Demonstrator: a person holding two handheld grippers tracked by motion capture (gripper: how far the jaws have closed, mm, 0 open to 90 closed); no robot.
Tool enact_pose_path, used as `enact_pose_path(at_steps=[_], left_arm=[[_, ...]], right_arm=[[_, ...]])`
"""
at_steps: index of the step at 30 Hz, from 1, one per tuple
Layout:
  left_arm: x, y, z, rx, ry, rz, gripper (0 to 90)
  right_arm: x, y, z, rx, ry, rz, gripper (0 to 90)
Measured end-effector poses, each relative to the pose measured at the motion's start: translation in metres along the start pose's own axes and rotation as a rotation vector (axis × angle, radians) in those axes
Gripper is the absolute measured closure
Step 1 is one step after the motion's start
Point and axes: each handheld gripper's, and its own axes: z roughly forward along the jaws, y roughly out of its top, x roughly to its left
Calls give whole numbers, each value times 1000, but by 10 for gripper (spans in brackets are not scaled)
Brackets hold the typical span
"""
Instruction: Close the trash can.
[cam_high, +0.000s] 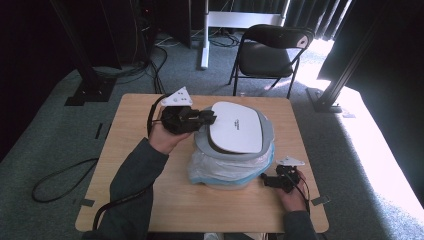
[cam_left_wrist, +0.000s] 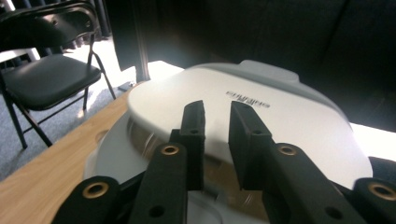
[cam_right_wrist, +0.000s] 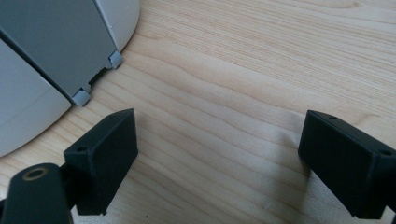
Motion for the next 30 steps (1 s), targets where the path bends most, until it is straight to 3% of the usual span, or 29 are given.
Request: enact_pose_path(at_steps=[3,6,20,25,27,28,30], left_arm=[[1,-8,-1,17,14,-5,803],[1,-12,-2,2,4,-13,827],[-9,-10,10,21,11,36,873],[-4,-19,11,10,-10,-6,900],[-1,-23,11,9,-2,-29,900],[1,-25,9,12,24,-47,900],[-1,-22,7,30,35,-30,900]], right_arm=[[0,0,0,0,0,0,111],[0,0,0,0,-1,0,111],[0,0,0,0,-1,1,110],[0,0,0,0,-1,0,111],[0,0,0,0,-1,0,111],[0,0,0,0,-1,0,110],[1,0,0,0,-2,0,111]])
